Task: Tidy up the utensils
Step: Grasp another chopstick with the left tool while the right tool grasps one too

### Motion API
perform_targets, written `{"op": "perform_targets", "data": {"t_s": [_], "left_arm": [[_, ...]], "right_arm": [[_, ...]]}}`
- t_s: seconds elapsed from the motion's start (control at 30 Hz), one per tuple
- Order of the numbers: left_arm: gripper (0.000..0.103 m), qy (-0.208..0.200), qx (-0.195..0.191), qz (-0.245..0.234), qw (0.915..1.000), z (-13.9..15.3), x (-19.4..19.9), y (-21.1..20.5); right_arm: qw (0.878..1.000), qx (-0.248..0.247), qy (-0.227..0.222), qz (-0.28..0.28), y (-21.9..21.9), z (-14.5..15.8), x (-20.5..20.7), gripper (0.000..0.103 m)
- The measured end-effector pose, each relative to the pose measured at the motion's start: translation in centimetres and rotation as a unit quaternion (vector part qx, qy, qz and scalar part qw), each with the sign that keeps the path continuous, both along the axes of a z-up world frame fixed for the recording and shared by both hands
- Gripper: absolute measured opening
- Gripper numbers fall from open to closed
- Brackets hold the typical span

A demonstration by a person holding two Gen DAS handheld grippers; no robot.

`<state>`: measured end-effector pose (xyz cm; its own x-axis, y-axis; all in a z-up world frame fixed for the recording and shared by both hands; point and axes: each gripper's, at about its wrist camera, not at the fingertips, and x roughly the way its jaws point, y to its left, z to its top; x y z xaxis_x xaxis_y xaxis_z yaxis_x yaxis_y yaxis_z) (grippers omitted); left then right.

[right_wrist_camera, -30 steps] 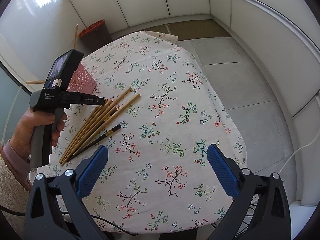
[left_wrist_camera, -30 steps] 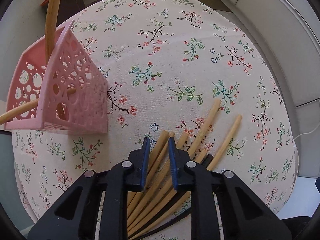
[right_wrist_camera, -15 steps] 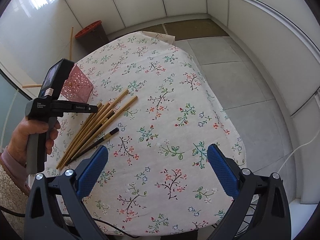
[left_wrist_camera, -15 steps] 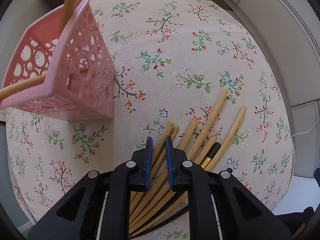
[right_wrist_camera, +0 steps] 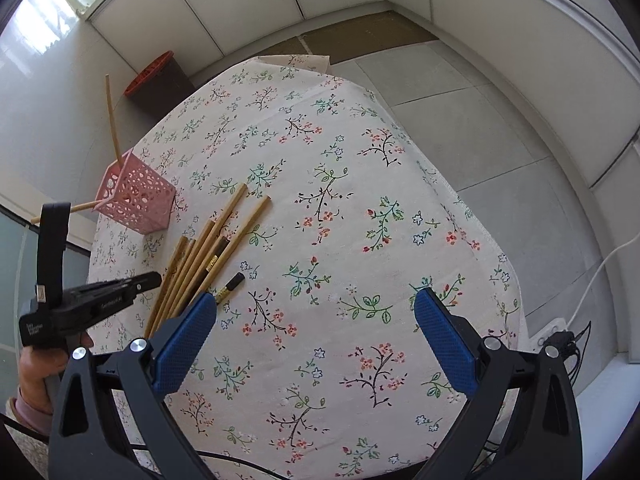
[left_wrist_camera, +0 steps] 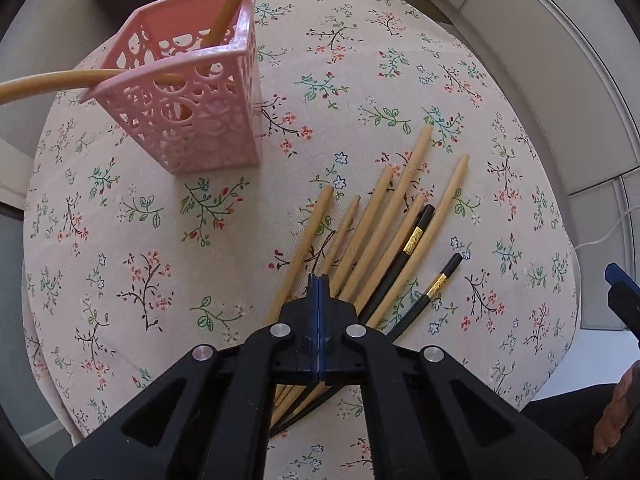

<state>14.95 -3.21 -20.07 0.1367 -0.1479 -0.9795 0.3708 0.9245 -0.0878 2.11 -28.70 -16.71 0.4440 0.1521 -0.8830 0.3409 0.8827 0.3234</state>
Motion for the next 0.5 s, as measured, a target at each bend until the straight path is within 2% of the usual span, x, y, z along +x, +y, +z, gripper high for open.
{"op": "perform_targets", "data": {"t_s": [0.13,0.2,0.37,0.5], "left_arm": [[0.008,-0.001,0.01,0.005,0.9999,-0.9,-0.2,0.0],[0.021,0.005,0.012,0.007,0.9999,-1.6,0.5,-0.7],[0.019,0.007,0.011,0.012,0.9998,-2.5,2.4,-1.2],[0.019,0.012,0.022,0.012,0.9996,-3.8,3.9,-2.3]], "right_arm": [[1.0,-0.007,0.0,0.01,0.8,0.1,0.1,0.096],[1.0,-0.015,-0.001,0.011,0.6,0.2,0.1,0.096],[1.0,0.004,0.009,-0.003,-0.5,-0.5,0.2,0.096],[1.0,-0.004,0.013,0.0,-0.5,-0.7,0.5,0.096]]}}
